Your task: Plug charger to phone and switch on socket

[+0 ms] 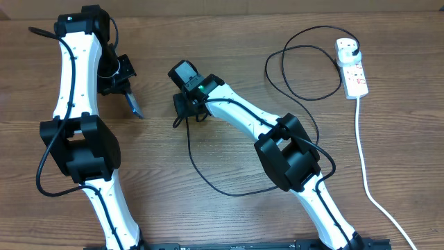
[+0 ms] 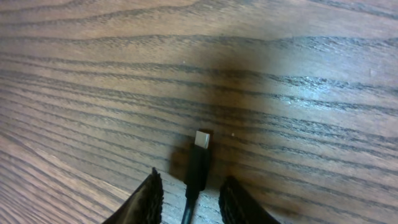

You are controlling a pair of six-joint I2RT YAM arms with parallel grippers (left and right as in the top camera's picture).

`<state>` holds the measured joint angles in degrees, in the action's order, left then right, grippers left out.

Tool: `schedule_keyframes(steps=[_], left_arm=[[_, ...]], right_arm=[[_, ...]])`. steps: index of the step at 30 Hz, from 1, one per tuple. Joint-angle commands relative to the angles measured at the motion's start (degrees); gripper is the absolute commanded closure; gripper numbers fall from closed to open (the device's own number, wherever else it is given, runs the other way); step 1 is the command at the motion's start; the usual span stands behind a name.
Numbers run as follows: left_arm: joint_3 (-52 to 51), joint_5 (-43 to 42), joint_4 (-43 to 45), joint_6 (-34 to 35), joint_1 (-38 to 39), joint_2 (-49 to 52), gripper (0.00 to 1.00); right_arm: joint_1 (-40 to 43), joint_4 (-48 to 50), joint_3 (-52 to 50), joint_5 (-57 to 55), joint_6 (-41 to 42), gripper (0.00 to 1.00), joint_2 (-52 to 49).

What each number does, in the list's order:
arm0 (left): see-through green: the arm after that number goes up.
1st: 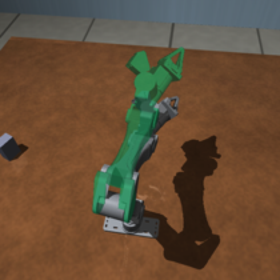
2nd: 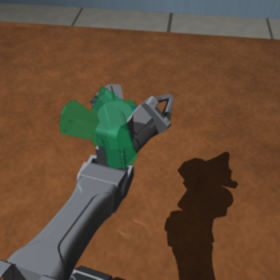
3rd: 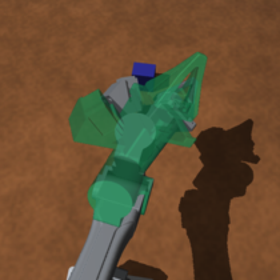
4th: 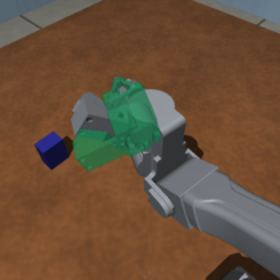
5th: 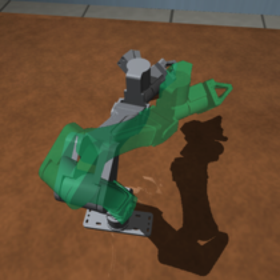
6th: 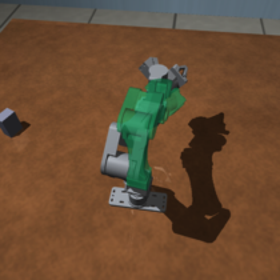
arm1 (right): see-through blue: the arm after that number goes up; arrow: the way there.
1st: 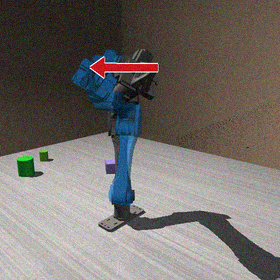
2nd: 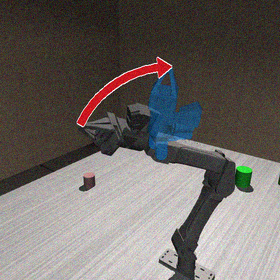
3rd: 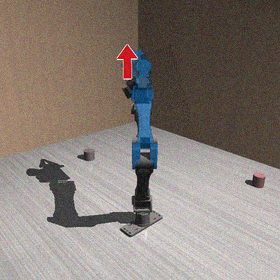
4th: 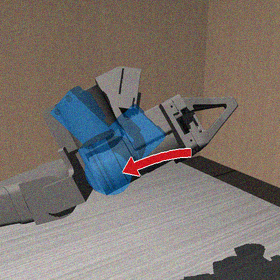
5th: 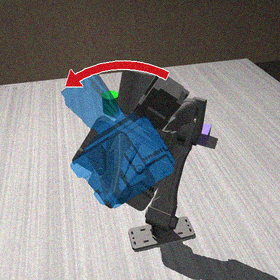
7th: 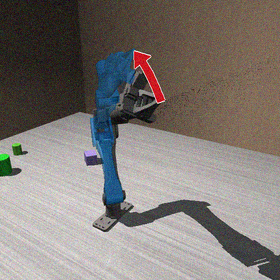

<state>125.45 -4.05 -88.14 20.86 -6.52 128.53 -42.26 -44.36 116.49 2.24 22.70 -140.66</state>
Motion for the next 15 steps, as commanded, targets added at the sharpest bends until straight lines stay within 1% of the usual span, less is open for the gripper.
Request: schedule_keyframes(steps=[1, 4, 7, 15], left_arm=[[1.0, -0.4, 0.2, 0.4, -0.2, -0.9, 0.96], [1.0, -0.4, 0.1, 0.3, -0.2, -0.9, 0.96], [1.0, -0.4, 0.1, 0.3, -0.2, -0.9, 0.96], [1.0, -0.4, 0.1, 0.3, -0.2, -0.9, 0.96]], right_arm=[[-0.2, 0.5, 1.4, 0.9, 0.4, 0.73, -0.6], [-0.6, 0.5, 1.0, 0.8, 0.4, 0.73, -0.6], [-0.6, 0.4, 0.8, 0.3, 1.6, 0.78, -0.6], [-0.6, -0.3, 0.8, 0.4, 2.7, 0.78, -2.3]])
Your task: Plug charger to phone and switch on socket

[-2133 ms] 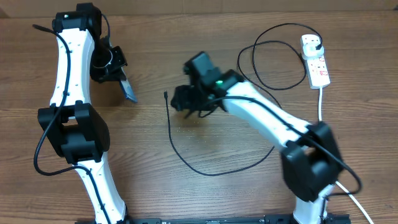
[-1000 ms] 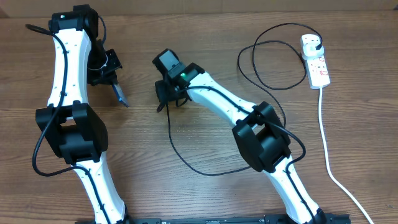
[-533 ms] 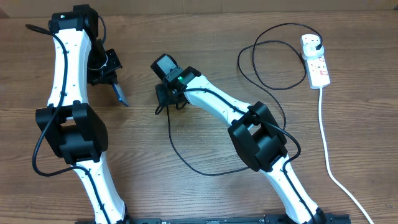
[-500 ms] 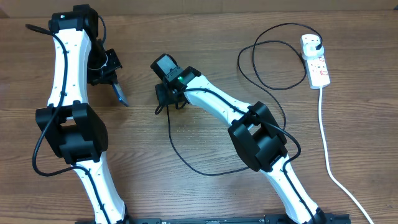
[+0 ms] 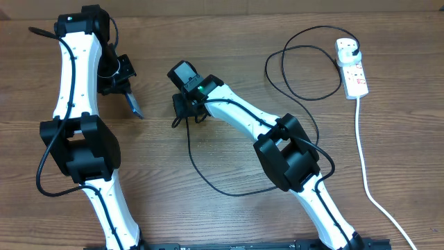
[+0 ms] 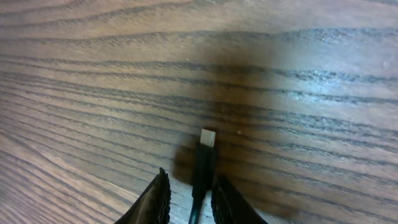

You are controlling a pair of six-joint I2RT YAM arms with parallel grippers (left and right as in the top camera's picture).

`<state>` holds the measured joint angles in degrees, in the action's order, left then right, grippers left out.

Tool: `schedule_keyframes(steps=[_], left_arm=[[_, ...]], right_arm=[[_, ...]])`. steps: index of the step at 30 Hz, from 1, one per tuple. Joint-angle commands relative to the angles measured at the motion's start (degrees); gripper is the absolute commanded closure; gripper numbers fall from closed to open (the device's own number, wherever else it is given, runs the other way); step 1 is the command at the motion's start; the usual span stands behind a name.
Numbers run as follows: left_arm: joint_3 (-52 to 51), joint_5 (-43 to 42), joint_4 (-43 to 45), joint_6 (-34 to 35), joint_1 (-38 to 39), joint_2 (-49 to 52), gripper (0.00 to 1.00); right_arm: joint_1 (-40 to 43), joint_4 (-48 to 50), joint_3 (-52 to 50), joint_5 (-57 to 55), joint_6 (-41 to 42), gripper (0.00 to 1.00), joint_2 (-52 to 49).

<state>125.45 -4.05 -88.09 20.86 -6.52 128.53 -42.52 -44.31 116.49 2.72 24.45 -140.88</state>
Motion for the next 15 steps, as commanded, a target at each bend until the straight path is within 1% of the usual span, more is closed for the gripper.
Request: schedule_keyframes(steps=[1, 4, 8, 11, 15], left_arm=[[1.0, -0.4, 0.1, 0.3, -0.2, -0.9, 0.96], [1.0, -0.4, 0.1, 0.3, -0.2, -0.9, 0.96], [1.0, -0.4, 0.1, 0.3, -0.2, -0.9, 0.96], [1.0, -0.4, 0.2, 0.3, -0.2, -0.9, 0.96], [1.0, -0.4, 0.3, 0.3, -0.2, -0.9, 0.96]], right_arm=[[-0.3, -0.6, 0.8, 0.0, 1.1, 0.78, -2.3], [-0.3, -0.9, 0.8, 0.0, 1.0, 0.78, -3.3], [-0.2, -0.7, 0.8, -0.1, 1.0, 0.84, -3.7], [-0.1, -0.3, 0.8, 0.0, 1.0, 0.86, -3.7], [-0.1, -0.1, 0.8, 0.9, 1.0, 0.96, -3.7]])
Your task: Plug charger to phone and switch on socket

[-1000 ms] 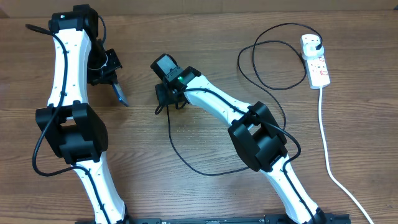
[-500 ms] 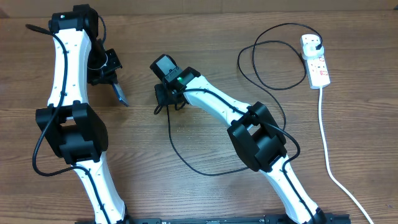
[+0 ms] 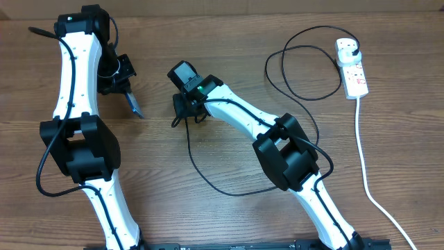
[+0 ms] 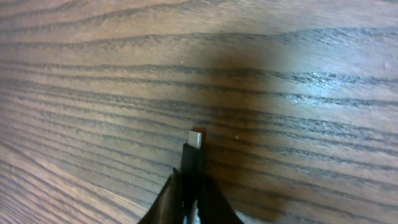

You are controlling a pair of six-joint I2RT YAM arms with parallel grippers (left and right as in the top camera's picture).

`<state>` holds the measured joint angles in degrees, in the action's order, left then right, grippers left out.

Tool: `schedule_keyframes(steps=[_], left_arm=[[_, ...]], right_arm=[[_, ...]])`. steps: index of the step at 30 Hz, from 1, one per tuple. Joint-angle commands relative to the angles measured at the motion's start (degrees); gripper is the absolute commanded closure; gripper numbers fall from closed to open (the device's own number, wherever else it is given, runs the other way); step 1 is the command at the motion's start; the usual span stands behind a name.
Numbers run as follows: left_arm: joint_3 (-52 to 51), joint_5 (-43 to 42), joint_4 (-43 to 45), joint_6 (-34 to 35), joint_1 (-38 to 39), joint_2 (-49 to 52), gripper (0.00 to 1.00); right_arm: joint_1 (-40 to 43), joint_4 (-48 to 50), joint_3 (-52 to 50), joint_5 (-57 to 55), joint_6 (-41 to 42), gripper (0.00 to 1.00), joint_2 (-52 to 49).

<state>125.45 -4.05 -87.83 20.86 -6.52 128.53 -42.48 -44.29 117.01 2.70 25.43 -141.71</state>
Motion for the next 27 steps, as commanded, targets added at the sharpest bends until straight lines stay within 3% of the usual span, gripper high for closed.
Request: schedule_keyframes(steps=[1, 13, 16, 22, 27], left_arm=[[1.0, -0.4, 0.1, 0.3, -0.2, -0.9, 0.96], [1.0, -1.2, 0.6, 0.2, -0.2, -0.9, 0.96], [1.0, -9.5, 1.7, -5.0, -0.2, -0.9, 0.96], [1.0, -36.0, 2.4, -18.0, -0.3, -0.9, 0.96], [1.0, -53.2, 2.5, -21.9, -0.3, -0.9, 0.96]], right_arm=[[-0.2, -0.1, 0.5, 1.7, 0.1, 0.96, -2.9], [2.7, -4.5, 2.9, 9.2, 0.0, 0.96, 2.1], [4.6, -5.5, 2.9, 17.6, -0.6, 0.96, 4.6], [10.6, -9.4, 2.9, 43.3, -6.6, 0.96, 10.1], [15.2, -18.4, 2.9, 57.2, -16.0, 0.96, 14.8]])
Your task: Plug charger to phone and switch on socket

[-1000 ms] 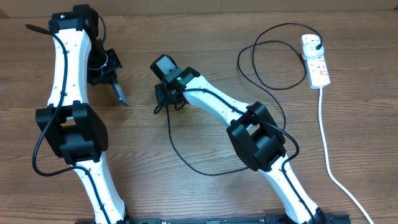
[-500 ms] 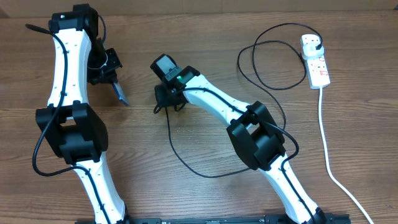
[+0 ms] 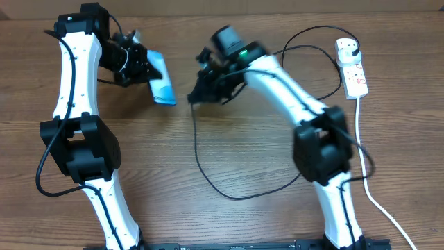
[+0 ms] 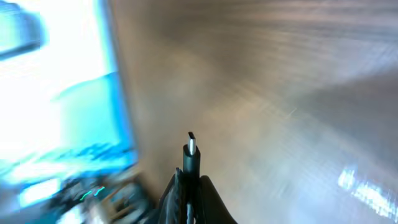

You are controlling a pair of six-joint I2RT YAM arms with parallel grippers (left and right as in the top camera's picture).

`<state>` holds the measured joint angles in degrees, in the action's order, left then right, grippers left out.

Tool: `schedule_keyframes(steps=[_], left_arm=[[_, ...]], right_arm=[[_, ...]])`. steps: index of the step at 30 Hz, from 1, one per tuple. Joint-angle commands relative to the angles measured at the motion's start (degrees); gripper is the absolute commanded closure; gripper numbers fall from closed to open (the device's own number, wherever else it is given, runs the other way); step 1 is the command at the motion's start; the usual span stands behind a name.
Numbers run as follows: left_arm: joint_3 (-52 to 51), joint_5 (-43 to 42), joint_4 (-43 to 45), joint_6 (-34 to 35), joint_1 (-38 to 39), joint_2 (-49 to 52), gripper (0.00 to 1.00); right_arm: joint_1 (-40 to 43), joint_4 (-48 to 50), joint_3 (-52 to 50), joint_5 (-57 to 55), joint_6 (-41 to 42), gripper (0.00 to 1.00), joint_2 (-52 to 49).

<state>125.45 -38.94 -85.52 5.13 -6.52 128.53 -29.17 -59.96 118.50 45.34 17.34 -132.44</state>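
My left gripper (image 3: pixel 147 69) is shut on the phone (image 3: pixel 161 78), a light blue slab held tilted above the table at the upper left. My right gripper (image 3: pixel 195 96) is shut on the black charger plug (image 4: pixel 190 154), lifted off the wood, its metal tip pointing toward the phone a short gap away. In the blurred right wrist view the phone (image 4: pixel 59 93) fills the left side as a bright blue-white shape. The black cable (image 3: pixel 208 177) trails down from the plug, loops across the table and runs to the white socket strip (image 3: pixel 352 67) at the far right.
The white lead (image 3: pixel 368 173) of the socket strip runs down the right edge of the wooden table (image 3: pixel 173 208). Loops of black cable (image 3: pixel 295 69) lie between my right arm and the strip.
My right gripper has risen off the table with the plug and moved up toward the phone. My left gripper has swung the phone right and turned its blue face upward.
At first my right gripper stood open around the plug lying on the wood, while my left held the phone edge-on at the upper left. The fingers narrowed, then shut on the plug. Now plug and phone are both held in the air, close together.
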Motion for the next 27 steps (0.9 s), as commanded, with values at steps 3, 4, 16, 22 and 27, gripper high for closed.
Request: schedule_keyframes(steps=[3, 4, 16, 22, 27], left_arm=[[1.0, -23.5, 0.5, -6.9, -0.3, -0.9, 0.96], [1.0, -24.5, 0.7, -6.9, -0.3, -0.9, 0.96], [1.0, -45.7, 0.7, -10.5, -0.3, -0.9, 0.96], [1.0, -51.7, 0.5, -11.2, -0.2, -0.9, 0.96], [1.0, -51.7, 0.1, -9.7, 0.2, -0.9, 0.96]], right_arm=[[3.9, -11.8, 1.4, 15.6, -15.2, 0.96, 8.5], [4.5, -14.6, 1.4, 15.6, -17.3, 0.96, 9.4], [6.3, -37.1, 0.9, 28.3, -41.9, 0.96, 12.0], [5.9, -36.5, 0.9, 35.0, -44.3, 0.96, 12.0], [5.3, -34.8, 0.9, 36.0, -44.2, 0.96, 12.0]])
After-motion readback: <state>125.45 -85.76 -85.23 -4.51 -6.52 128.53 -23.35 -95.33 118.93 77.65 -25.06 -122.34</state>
